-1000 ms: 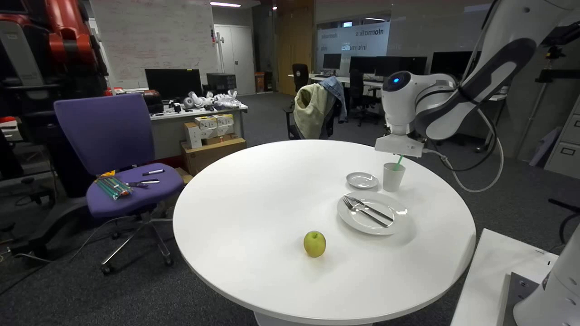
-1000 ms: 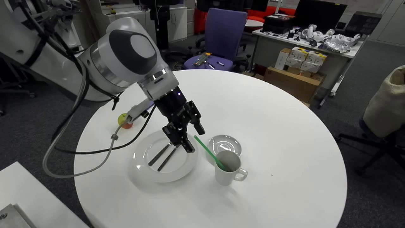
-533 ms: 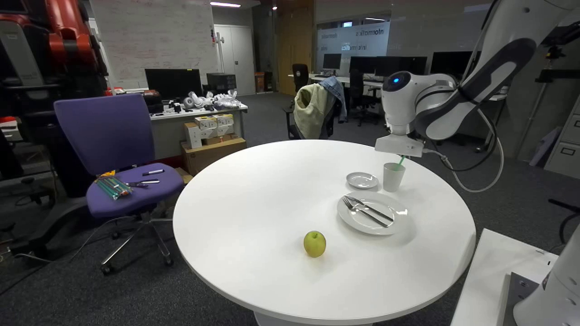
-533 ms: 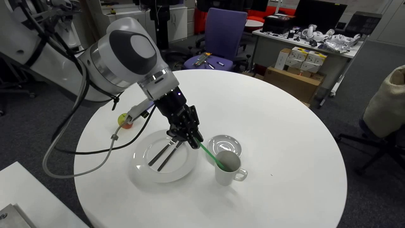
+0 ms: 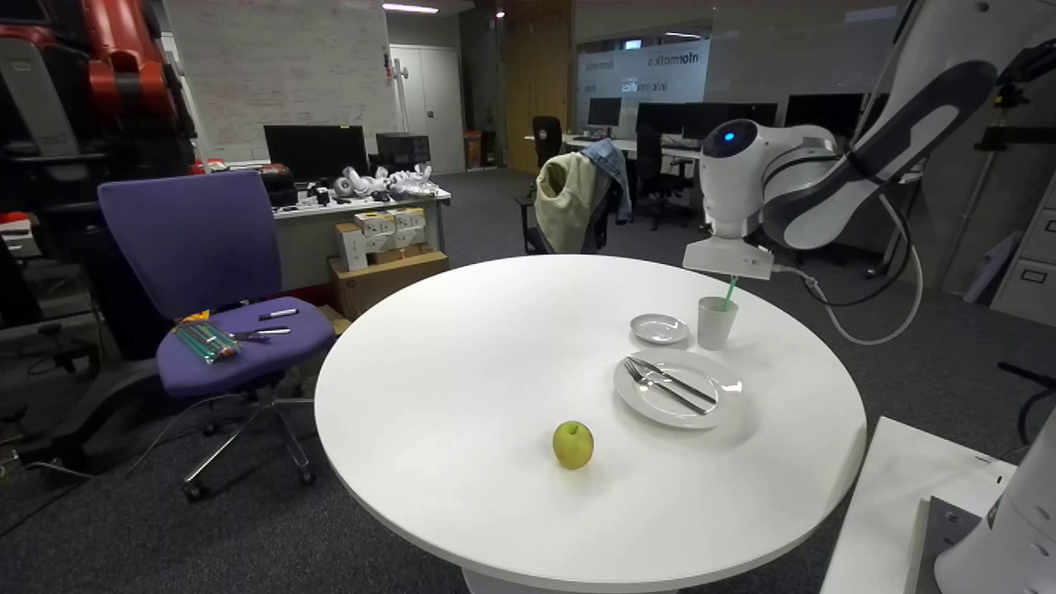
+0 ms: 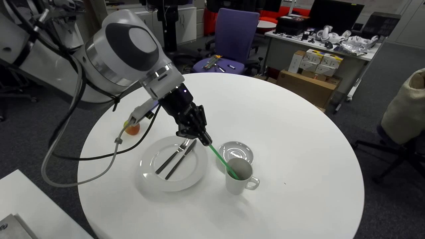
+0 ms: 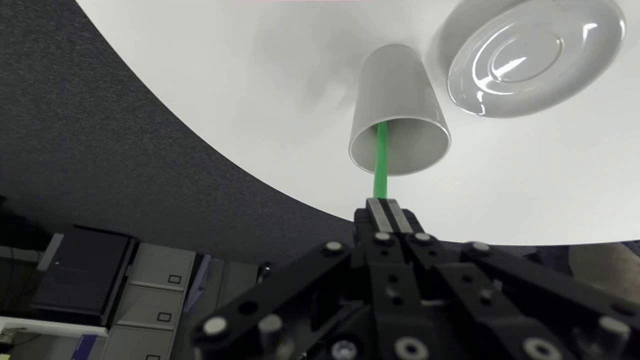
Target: Remove the green straw from the cup and put it on the table
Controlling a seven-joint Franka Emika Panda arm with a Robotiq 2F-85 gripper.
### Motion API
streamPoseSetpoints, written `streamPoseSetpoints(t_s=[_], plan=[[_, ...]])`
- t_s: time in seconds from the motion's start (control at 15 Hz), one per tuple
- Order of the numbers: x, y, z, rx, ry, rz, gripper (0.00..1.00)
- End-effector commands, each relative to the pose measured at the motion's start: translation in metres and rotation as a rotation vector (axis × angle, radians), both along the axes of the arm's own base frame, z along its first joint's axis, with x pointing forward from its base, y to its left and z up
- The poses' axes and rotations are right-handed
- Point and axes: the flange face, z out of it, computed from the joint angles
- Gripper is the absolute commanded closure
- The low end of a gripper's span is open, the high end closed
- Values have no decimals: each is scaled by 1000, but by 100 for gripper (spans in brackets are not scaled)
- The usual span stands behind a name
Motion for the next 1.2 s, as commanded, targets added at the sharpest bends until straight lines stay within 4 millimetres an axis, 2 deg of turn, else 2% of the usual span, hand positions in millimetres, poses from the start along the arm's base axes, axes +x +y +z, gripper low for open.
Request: streamPoseSetpoints(t_s=[0.0, 0.2, 0.47, 0.73, 1.13], plan=[[-26, 22, 40, -36, -88, 87, 100], [-39, 38, 59, -52, -130, 145, 100], [-55, 77, 67, -97, -138, 248, 100], [-65, 122, 54, -264, -85, 416, 100], [-67, 163, 14, -446, 6, 725, 100]])
